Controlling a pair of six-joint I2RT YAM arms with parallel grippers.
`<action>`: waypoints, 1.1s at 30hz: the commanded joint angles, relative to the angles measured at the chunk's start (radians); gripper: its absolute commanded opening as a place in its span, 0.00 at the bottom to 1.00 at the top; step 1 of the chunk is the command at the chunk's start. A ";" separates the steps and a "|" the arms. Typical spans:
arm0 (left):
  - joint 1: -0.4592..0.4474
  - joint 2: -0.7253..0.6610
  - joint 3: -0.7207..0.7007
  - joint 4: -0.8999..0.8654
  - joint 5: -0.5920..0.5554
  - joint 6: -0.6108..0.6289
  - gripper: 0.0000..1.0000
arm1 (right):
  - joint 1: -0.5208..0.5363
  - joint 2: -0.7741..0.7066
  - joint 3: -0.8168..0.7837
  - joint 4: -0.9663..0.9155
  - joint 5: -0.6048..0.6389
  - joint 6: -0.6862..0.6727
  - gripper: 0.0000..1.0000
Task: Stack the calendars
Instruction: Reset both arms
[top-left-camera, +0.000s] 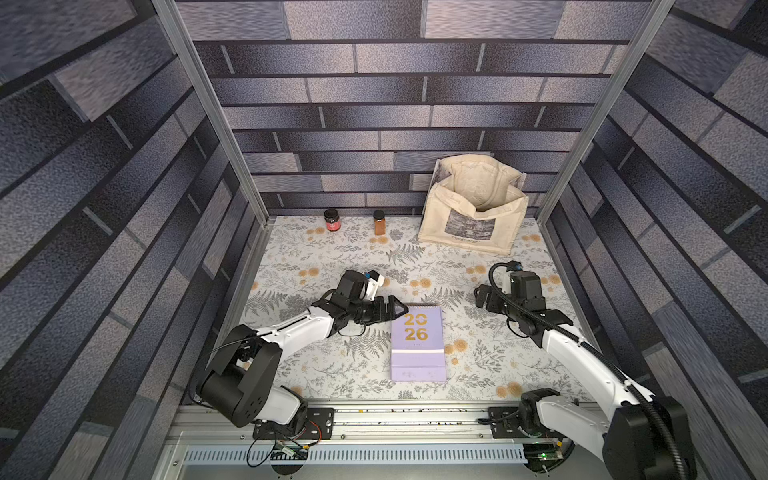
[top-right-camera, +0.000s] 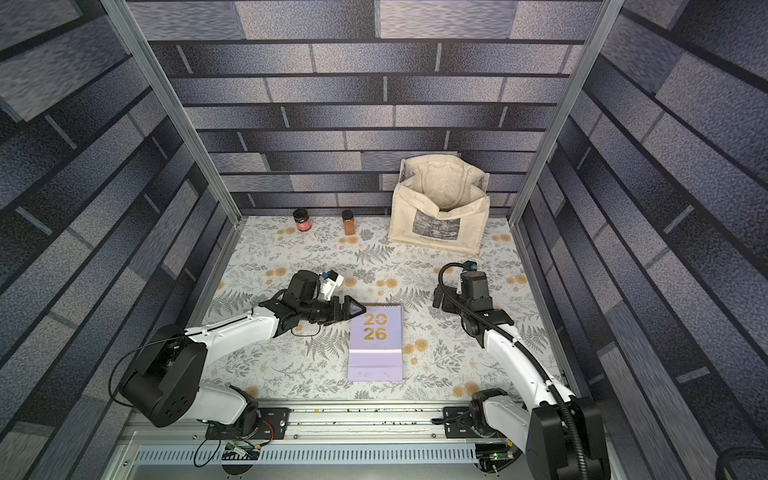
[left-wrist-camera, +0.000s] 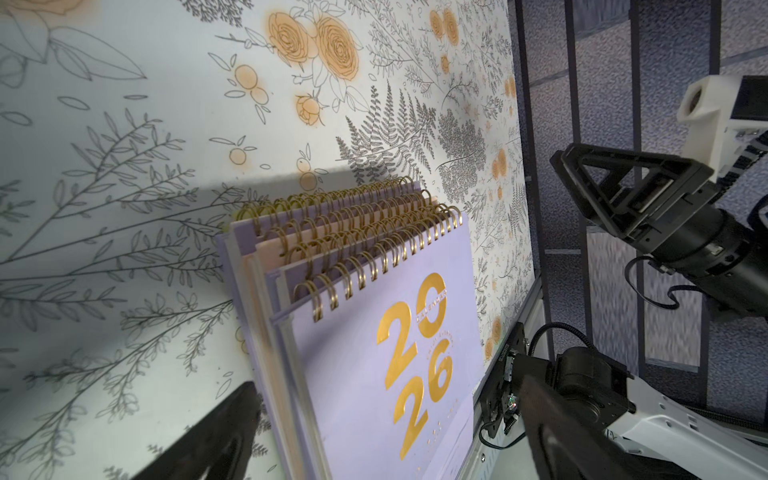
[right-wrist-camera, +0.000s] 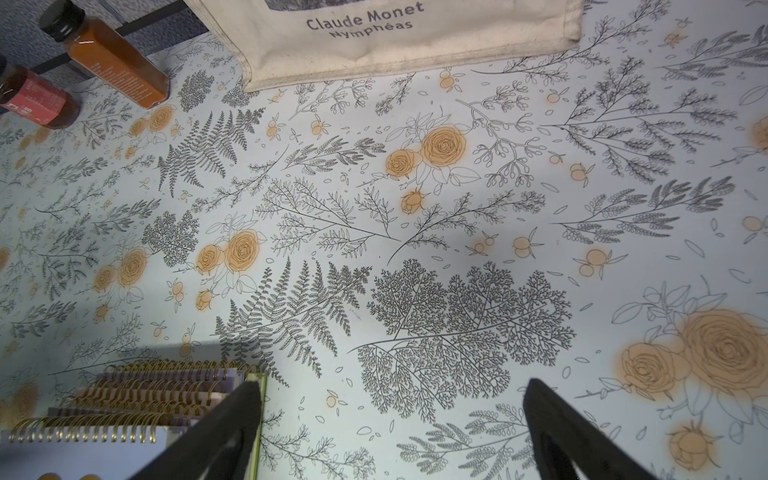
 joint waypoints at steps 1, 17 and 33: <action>-0.002 0.021 0.031 -0.019 -0.017 0.032 1.00 | 0.009 -0.012 0.021 -0.024 0.009 0.014 1.00; -0.035 0.057 0.097 -0.067 0.005 0.057 1.00 | 0.009 -0.009 0.015 -0.026 0.011 0.014 1.00; 0.026 0.011 0.128 -0.214 -0.094 0.175 1.00 | 0.006 -0.029 -0.002 -0.004 0.023 -0.062 1.00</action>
